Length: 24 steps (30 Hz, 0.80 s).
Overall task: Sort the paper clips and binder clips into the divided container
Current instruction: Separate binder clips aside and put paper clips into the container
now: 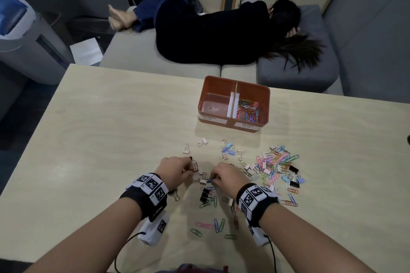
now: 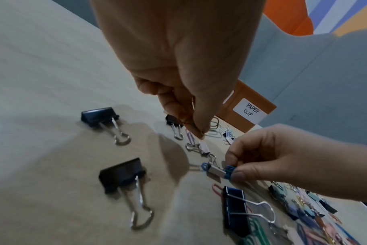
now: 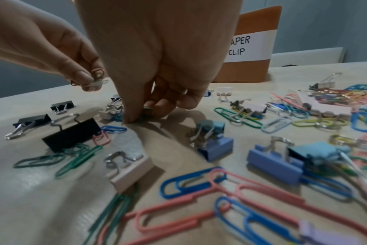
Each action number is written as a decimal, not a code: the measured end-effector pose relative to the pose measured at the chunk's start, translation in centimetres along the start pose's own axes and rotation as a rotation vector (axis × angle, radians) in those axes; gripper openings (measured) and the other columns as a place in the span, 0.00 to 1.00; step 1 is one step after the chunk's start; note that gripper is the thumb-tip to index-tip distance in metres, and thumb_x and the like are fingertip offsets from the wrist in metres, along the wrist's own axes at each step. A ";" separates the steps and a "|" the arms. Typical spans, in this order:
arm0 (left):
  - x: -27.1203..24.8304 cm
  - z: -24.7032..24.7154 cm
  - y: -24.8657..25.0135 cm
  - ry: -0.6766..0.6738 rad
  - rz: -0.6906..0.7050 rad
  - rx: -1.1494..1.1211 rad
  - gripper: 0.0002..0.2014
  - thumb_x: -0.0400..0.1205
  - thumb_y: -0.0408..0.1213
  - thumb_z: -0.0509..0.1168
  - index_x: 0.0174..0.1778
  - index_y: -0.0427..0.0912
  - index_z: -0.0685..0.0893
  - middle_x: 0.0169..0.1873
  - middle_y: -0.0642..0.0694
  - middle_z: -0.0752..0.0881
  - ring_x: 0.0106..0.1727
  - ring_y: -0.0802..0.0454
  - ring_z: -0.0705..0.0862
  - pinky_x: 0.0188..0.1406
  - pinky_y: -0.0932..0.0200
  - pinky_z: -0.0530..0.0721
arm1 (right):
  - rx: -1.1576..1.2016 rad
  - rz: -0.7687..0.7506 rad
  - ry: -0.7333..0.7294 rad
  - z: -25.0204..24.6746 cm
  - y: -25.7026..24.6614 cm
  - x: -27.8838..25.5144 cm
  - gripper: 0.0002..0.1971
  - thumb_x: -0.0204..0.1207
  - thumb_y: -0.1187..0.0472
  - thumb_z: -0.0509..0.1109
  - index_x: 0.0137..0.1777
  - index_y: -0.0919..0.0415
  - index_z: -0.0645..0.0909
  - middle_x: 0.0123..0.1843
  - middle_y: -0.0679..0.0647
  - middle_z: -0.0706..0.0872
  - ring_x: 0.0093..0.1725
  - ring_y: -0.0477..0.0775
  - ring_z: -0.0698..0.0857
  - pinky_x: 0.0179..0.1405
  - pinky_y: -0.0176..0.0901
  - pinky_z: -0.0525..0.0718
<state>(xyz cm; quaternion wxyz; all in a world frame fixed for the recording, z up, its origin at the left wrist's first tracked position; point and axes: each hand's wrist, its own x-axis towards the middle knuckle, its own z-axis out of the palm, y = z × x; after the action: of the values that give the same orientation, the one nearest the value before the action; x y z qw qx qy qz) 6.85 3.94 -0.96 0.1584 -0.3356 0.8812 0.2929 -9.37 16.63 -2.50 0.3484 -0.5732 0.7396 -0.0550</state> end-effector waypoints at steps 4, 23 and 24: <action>-1.1 0.6 -0.6 0.013 -0.043 -0.102 0.05 0.79 0.41 0.65 0.49 0.52 0.82 0.41 0.59 0.83 0.46 0.53 0.83 0.58 0.53 0.78 | 0.018 0.033 0.011 0.6 -0.2 0.0 0.06 0.80 0.57 0.65 0.50 0.57 0.83 0.51 0.51 0.80 0.51 0.54 0.81 0.54 0.44 0.80; 1.8 0.0 -0.2 0.105 -0.068 0.009 0.11 0.81 0.43 0.62 0.59 0.56 0.80 0.54 0.56 0.87 0.59 0.52 0.83 0.61 0.53 0.75 | 0.040 0.104 0.018 -1.4 2.2 -0.4 0.08 0.79 0.55 0.66 0.51 0.55 0.84 0.52 0.51 0.85 0.51 0.52 0.81 0.52 0.44 0.79; 2.4 -0.4 -0.3 0.086 -0.060 0.040 0.11 0.82 0.43 0.62 0.60 0.56 0.80 0.56 0.56 0.87 0.61 0.52 0.82 0.62 0.52 0.74 | 0.040 0.109 0.016 -1.4 2.2 -0.3 0.08 0.79 0.54 0.67 0.50 0.55 0.84 0.51 0.50 0.85 0.50 0.51 0.81 0.51 0.43 0.79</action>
<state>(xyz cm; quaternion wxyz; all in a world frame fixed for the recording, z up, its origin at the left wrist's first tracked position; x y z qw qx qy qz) 5.29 2.29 -1.91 0.1356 -0.3709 0.8825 0.2556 -11.93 17.19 -2.31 0.3565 -0.5246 0.7711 -0.0554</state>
